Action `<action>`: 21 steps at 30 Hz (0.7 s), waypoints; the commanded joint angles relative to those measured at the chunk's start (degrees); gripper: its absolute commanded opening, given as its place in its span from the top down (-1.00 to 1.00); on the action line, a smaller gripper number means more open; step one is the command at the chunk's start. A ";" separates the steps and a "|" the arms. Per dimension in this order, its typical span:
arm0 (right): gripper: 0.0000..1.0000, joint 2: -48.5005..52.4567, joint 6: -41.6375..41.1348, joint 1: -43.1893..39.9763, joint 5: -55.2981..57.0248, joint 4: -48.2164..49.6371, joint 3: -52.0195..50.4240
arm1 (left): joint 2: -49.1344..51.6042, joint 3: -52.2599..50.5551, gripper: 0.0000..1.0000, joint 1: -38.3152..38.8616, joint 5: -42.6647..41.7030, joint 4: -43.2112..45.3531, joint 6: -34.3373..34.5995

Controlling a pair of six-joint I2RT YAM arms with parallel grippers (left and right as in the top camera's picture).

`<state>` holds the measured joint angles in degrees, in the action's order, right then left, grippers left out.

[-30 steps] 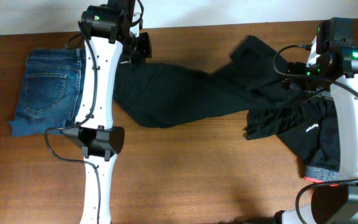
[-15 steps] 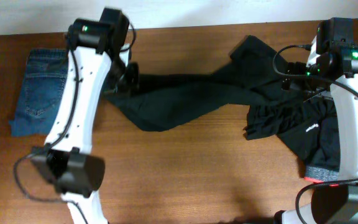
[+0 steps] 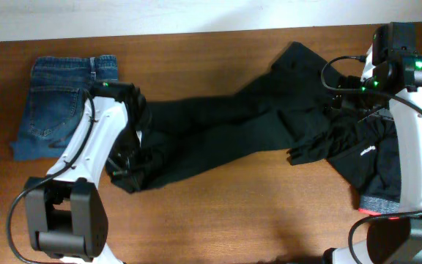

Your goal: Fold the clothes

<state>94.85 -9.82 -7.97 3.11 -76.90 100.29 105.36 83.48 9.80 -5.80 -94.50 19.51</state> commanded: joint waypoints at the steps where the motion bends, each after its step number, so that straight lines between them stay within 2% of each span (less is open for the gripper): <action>1: -0.67 0.07 0.59 -0.31 -1.27 -0.31 0.87 | -1.46 -5.07 0.99 -0.22 -1.51 0.70 0.61; 9: -0.72 5.99 2.08 -0.28 -6.71 1.31 0.87 | -1.46 -9.53 0.99 0.70 -4.52 0.79 -0.09; 10: -0.73 6.82 2.10 -0.31 -7.04 1.84 0.87 | -1.46 -9.57 0.90 1.20 -4.55 0.81 -0.07; 11: -0.73 8.46 2.10 -0.31 -7.98 2.97 0.87 | -1.46 -9.57 0.31 2.03 -4.52 0.90 -0.07; 12: -0.74 9.44 2.16 -0.31 -8.98 3.80 0.87 | -1.46 -9.57 -0.14 2.62 -4.50 1.03 -0.04; 13: -0.74 10.29 2.71 -0.31 -10.36 4.66 0.87 | -1.46 -9.57 -0.68 3.06 -4.44 1.22 -0.07; 14: -0.75 11.10 3.69 -0.28 -12.20 5.49 0.87 | -1.46 -9.57 -0.93 3.52 -4.26 1.53 -0.07; 17: -0.75 13.60 4.98 -0.28 -17.40 7.85 0.87 | -1.46 -9.57 -0.98 4.33 -2.03 3.08 -0.04; 21: -0.75 15.93 4.96 -0.31 -17.86 9.31 0.87 | -1.46 -9.55 -0.98 4.15 4.96 7.50 0.39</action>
<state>109.12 -6.00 -7.97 -11.18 -68.31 100.29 105.36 74.22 14.15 -7.44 -89.78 19.51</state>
